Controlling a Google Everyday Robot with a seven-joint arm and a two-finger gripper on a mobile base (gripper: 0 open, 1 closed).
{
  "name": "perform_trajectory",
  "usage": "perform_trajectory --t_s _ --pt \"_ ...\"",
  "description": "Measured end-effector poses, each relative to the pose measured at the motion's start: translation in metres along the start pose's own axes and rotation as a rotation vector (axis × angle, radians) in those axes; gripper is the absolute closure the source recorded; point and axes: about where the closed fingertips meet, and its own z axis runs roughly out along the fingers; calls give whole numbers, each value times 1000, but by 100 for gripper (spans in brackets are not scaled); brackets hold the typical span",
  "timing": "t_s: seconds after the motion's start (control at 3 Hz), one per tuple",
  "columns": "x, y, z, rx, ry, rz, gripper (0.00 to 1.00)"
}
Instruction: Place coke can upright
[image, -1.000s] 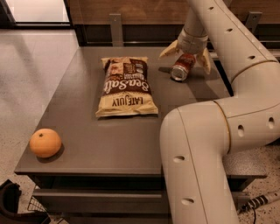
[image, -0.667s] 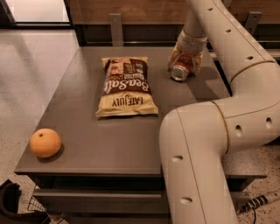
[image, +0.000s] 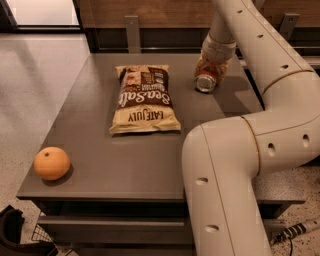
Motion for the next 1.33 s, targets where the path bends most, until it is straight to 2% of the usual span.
perform_trajectory --t_s 0.33,0.67,1.33 --pt "-4 2 4 -6 -10 0 100" --pt "-4 2 2 -6 -10 0 100" --pt "-20 -23 -38 -31 -120 51 100"
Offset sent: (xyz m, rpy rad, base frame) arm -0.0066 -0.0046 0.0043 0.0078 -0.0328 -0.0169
